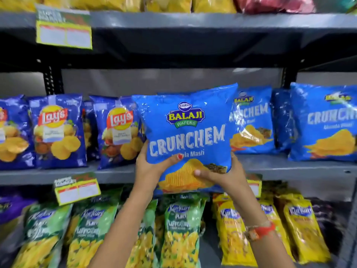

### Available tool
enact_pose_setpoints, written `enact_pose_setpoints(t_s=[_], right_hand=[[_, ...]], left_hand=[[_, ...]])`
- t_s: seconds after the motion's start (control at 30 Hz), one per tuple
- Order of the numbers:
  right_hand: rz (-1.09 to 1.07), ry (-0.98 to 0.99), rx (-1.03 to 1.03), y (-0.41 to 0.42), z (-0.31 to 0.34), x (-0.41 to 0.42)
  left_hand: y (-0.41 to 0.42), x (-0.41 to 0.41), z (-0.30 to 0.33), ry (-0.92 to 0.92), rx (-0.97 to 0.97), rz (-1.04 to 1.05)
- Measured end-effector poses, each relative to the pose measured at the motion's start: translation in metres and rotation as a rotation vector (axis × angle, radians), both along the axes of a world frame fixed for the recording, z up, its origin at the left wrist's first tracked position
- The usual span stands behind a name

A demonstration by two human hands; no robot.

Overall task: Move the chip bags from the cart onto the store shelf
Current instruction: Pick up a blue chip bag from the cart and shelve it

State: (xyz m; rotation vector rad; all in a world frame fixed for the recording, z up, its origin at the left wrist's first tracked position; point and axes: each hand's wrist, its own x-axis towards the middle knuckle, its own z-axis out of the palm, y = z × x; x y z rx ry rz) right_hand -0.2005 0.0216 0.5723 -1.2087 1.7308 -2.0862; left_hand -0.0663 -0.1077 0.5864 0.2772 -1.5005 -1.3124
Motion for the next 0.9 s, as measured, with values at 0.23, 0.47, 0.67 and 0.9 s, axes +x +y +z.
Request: enact_pose_setpoints(t_s=[0.23, 0.47, 0.67, 0.9], right_hand=[[-0.138, -0.012, -0.025, -0.042, 0.038, -0.037], [-0.215, -0.039, 0.053, -0.077, 0.029, -0.052], [-0.247, 0.036, 0.068, -0.077, 0.029, -0.048], [-0.285, 0.069, -0.233, -0.023, -0.011, -0.021]], left_hand=[[-0.038, -0.042, 0.055, -0.048, -0.033, -0.039], [-0.07, -0.067, 0.044, -0.122, -0.122, 0.139], [-0.068, -0.068, 0.037, -0.182, -0.222, 0.312], [-0.019, -0.045, -0.021, 0.123, -0.372, 0.52]])
